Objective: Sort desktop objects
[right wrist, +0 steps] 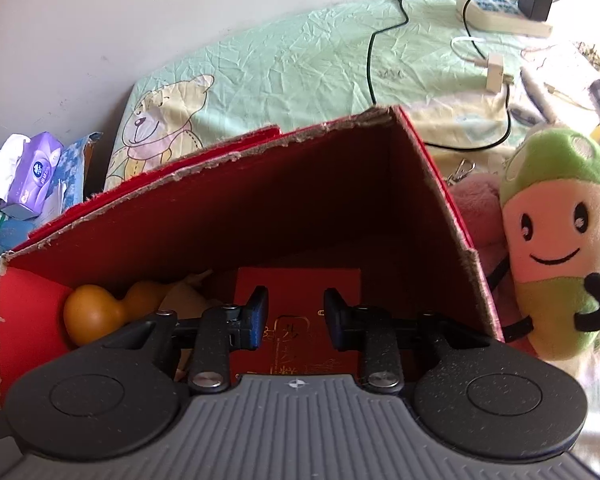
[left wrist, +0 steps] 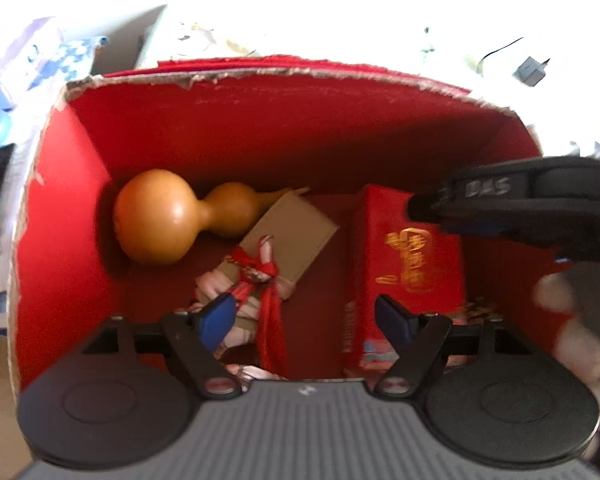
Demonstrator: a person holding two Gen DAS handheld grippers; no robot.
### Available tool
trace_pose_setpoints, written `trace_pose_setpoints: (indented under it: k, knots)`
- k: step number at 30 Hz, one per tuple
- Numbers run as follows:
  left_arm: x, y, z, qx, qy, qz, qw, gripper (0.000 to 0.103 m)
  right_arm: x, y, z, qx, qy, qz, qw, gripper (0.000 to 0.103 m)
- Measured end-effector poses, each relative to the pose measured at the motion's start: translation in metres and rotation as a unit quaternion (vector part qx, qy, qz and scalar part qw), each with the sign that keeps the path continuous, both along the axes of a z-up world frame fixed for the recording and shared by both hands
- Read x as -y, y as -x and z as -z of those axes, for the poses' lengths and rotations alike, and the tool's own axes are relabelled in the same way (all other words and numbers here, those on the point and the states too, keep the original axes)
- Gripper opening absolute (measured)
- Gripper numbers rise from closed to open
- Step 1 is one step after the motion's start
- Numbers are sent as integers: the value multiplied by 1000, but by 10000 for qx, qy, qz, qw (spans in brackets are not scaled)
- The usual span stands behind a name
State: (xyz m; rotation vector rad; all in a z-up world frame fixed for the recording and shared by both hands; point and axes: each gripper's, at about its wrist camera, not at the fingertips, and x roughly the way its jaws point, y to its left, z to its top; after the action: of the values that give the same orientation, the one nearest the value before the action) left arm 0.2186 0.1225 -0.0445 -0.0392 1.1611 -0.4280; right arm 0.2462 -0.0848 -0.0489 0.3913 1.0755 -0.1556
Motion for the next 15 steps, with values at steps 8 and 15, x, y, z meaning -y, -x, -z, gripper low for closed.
trace_pose_setpoints:
  k: [8,15]
  knots:
    - [-1,14,-6,384,406,290,9980,78,3,-13,3,-29,-92,-165,9998,41]
    - [-3,19,-10,612,329,264,9972,78,-12,-21,5,362,505,-431,9971,44]
